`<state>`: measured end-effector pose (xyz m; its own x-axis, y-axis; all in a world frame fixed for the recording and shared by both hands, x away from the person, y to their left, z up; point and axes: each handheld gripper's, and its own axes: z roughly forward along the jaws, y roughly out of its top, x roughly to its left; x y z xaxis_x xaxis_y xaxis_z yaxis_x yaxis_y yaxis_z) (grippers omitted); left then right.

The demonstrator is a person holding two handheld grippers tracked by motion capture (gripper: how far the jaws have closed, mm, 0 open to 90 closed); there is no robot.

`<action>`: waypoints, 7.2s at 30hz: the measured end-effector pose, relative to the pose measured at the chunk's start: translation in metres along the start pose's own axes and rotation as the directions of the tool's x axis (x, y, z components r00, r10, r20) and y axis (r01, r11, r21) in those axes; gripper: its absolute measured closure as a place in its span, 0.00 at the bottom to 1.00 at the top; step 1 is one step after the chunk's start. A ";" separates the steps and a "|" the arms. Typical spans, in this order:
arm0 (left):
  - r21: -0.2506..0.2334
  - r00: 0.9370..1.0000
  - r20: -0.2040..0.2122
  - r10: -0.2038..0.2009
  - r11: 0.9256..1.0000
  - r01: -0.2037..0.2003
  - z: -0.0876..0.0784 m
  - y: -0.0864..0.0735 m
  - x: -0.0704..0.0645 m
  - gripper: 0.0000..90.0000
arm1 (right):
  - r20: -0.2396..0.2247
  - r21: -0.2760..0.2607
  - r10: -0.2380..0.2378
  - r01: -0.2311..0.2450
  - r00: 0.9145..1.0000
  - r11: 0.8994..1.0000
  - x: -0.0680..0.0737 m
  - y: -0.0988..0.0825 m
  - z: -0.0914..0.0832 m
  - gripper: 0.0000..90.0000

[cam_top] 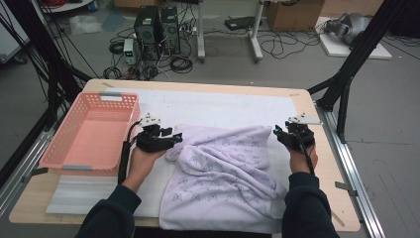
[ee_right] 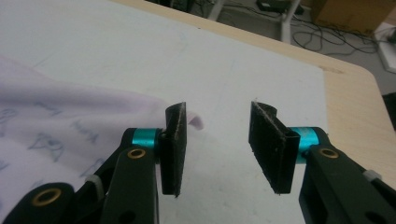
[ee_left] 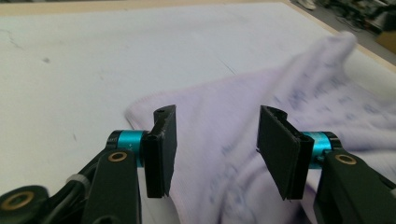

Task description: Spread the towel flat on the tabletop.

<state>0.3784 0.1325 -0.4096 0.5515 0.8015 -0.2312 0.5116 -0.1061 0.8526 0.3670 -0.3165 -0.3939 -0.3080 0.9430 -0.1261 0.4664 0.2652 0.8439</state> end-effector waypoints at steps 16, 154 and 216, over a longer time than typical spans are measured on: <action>0.149 0.985 -0.171 0.036 0.989 -0.010 0.073 0.017 0.033 0.53 | -0.174 0.032 -0.009 0.015 0.985 0.999 0.011 -0.037 -0.002 0.53; 0.029 0.965 -0.258 -0.049 0.998 0.058 0.033 -0.012 0.036 0.92 | -0.327 0.114 0.002 0.037 0.945 0.993 0.018 -0.022 0.024 0.57; 0.125 0.999 0.026 0.022 0.992 -0.025 0.004 -0.047 -0.002 0.46 | -0.240 0.064 0.063 -0.049 0.969 0.997 0.011 -0.012 0.005 0.54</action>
<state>0.3561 0.1332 -0.4513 0.5798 0.7832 -0.2245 0.5757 -0.1989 0.7931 0.3618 -0.3089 -0.4080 -0.4684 0.8817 0.0562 0.5327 0.2311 0.8141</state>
